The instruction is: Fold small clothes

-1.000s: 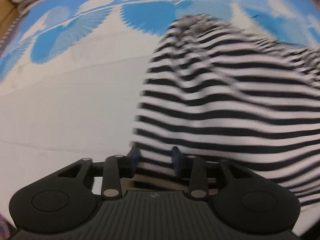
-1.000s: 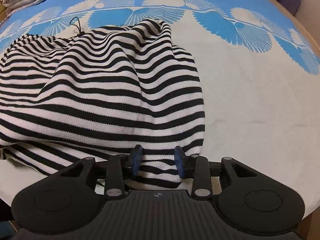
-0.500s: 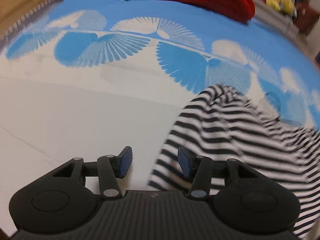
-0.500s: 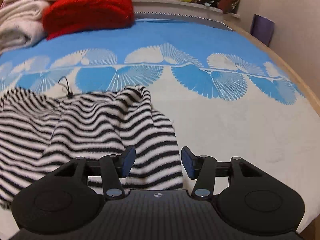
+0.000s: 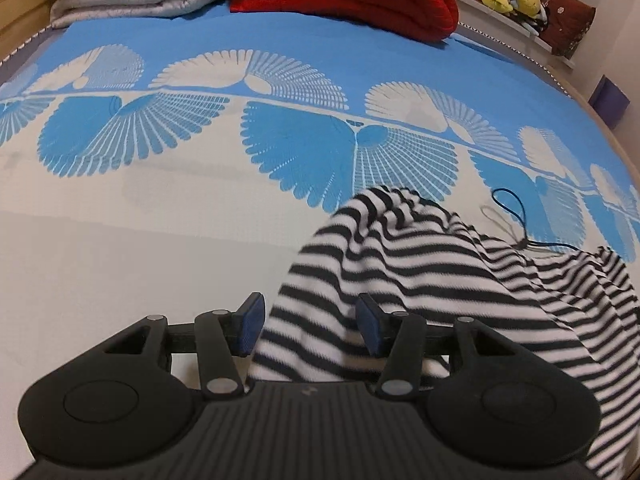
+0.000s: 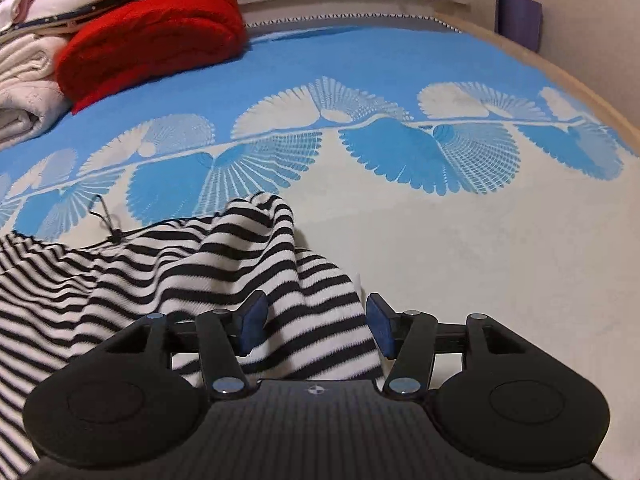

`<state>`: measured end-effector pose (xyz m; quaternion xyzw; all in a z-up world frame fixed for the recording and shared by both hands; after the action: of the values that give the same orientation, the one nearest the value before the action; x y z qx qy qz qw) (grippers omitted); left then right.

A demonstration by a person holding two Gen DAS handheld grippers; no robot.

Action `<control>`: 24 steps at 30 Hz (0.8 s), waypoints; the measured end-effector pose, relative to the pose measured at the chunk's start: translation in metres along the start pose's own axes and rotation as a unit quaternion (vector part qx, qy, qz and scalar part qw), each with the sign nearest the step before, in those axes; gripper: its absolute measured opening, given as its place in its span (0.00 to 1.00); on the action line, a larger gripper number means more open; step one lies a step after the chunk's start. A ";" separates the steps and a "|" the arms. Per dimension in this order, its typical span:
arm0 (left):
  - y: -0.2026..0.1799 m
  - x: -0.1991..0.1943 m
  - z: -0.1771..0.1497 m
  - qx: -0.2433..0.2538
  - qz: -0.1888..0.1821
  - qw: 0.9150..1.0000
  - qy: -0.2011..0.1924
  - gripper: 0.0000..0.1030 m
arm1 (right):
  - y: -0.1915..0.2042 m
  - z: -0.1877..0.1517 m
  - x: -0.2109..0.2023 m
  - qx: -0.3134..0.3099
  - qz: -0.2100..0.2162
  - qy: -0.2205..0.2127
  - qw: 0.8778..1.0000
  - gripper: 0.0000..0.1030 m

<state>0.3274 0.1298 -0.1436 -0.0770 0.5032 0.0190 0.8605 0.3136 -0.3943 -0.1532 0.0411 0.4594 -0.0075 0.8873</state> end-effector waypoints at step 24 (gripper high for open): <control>-0.010 0.023 0.061 0.025 -0.019 0.996 -0.089 0.03 | 0.005 0.069 0.032 0.029 0.023 -0.085 0.996 0.02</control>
<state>0.3922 0.1284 -0.1336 -0.0631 0.4236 -0.0025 0.9036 0.3887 -0.3944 -0.1391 0.0770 0.3805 -0.0041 0.9216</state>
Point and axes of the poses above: each gripper's, at about its wrist camera, not at the fingertips, and x roughly the way its jaws point, y to its left, z to its top, the point moved 3 cm from there along x, roughly the way its jaws point, and after that the axes turned 4 degrees about y, right-handed, at the moved point
